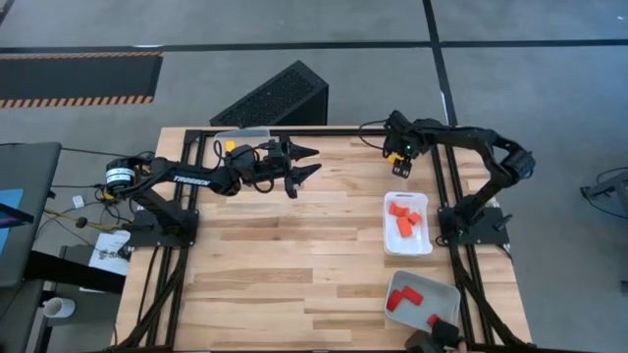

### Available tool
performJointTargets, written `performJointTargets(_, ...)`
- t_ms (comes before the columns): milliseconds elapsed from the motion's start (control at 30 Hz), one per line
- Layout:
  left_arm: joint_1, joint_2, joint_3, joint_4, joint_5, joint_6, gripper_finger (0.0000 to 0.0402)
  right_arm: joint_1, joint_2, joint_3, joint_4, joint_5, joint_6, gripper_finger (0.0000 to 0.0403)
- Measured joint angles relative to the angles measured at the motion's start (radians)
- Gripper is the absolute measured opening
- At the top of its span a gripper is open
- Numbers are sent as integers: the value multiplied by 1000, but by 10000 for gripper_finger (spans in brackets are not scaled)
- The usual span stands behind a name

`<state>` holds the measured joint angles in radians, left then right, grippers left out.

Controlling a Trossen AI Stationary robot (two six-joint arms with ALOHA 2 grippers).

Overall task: Sort & place blocks by color
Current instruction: Put the yellow block into the transparent bin

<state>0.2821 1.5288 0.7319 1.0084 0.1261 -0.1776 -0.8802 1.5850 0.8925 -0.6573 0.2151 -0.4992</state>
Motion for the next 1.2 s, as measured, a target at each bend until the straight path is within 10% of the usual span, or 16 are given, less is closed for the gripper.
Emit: performJointTargets(1200,0,0,0,-1,27,0,201,100,172,156,-145,78,-19,286)
